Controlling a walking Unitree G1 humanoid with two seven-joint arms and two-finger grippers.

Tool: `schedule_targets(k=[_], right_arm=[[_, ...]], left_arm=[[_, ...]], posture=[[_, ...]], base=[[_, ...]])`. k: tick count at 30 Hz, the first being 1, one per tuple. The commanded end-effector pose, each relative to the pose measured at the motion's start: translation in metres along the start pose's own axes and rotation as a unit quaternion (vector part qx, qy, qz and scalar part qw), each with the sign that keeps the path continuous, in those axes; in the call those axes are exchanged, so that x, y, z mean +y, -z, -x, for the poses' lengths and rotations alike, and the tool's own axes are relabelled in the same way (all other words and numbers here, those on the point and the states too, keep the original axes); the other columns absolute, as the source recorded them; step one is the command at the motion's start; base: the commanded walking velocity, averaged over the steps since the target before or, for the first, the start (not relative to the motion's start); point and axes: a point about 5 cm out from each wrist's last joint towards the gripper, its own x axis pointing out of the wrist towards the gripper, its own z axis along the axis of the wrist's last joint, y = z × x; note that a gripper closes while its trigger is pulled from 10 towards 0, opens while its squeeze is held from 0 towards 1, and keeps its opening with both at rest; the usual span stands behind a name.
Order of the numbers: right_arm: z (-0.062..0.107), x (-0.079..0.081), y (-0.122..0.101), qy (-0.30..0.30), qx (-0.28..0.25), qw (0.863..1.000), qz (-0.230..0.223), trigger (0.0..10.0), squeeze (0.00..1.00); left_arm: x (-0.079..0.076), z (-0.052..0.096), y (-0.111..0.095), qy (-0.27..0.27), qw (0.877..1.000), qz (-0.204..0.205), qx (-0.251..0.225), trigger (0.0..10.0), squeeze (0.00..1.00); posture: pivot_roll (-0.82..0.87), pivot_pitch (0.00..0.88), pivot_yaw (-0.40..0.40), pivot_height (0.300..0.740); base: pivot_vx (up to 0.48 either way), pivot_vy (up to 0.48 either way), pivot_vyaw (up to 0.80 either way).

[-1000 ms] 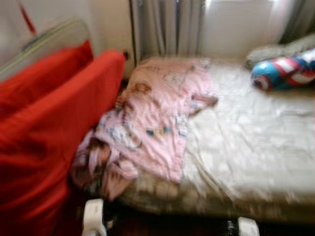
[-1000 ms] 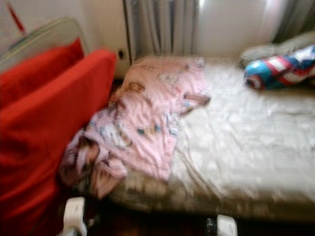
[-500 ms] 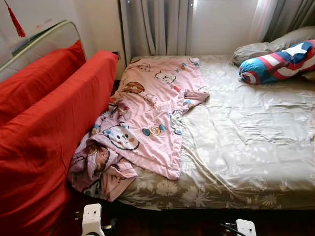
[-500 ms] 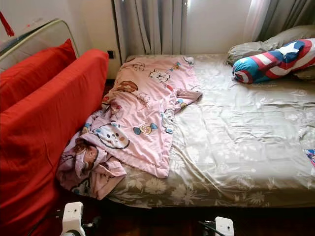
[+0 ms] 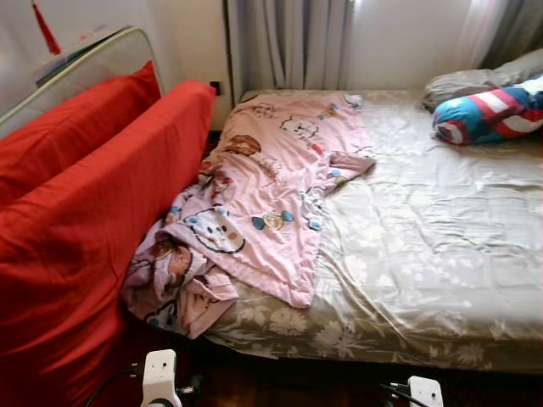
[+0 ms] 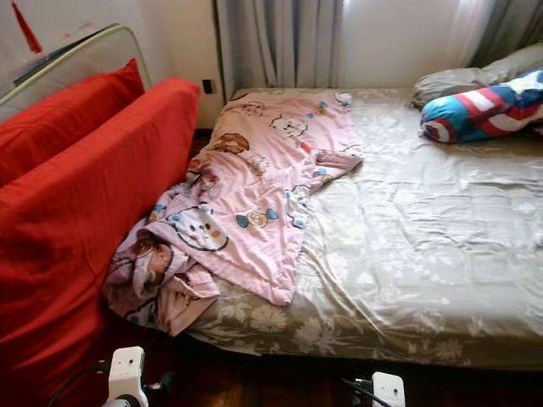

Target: Clean up the room

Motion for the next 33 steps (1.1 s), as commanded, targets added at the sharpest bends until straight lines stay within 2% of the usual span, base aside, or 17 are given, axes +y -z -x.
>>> schedule_targets(k=[1, 9, 15, 22, 27, 33], right_arm=[[-0.0005, 0.0009, -0.0017, -0.001, -0.003, 1.000, 0.004, 10.0, 0.00], [-0.0006, 0.0005, -0.0027, -0.001, -0.004, 1.000, 0.014, 10.0, 0.00], [-0.0007, 0.0008, -0.0024, -0.003, -0.003, 1.000, 0.006, 10.0, 0.00], [-0.0009, 0.0007, -0.0034, -0.005, -0.003, 1.000, 0.018, 10.0, 0.00], [-0.0009, 0.0005, -0.0034, -0.006, -0.003, 1.000, 0.017, 10.0, 0.00], [-0.0009, 0.0005, -0.0037, -0.007, -0.003, 1.000, 0.020, 10.0, 0.00]], left_arm=[[0.0014, 0.0004, 0.0003, -0.001, 1.000, -0.005, 0.001, 10.0, 0.00], [0.0008, 0.0003, 0.0000, -0.002, 1.000, -0.002, -0.001, 10.0, 0.00], [0.0004, 0.0003, 0.0001, -0.002, 1.000, -0.002, -0.002, 10.0, 0.00], [-0.0006, 0.0001, -0.0003, -0.002, 1.000, 0.000, -0.004, 10.0, 0.00], [-0.0014, 0.0001, -0.0005, -0.002, 1.000, 0.001, -0.005, 10.0, 0.00], [-0.0015, 0.0000, -0.0005, -0.002, 1.000, 0.002, -0.005, 10.0, 0.00]], posture=[[-0.02, 0.000, 0.026, 0.740], [-0.02, 0.000, 0.022, 0.740], [-0.02, 0.000, 0.021, 0.740], [-0.02, 0.000, 0.018, 0.740], [-0.01, 0.000, 0.016, 0.740], [-0.01, 0.000, 0.015, 0.740]], base=[[0.000, 0.000, 0.00], [0.000, 0.000, 0.61], [0.000, 0.000, 0.00], [0.000, 0.000, 0.00], [0.000, 0.000, 0.73], [0.000, 0.000, 0.00]])
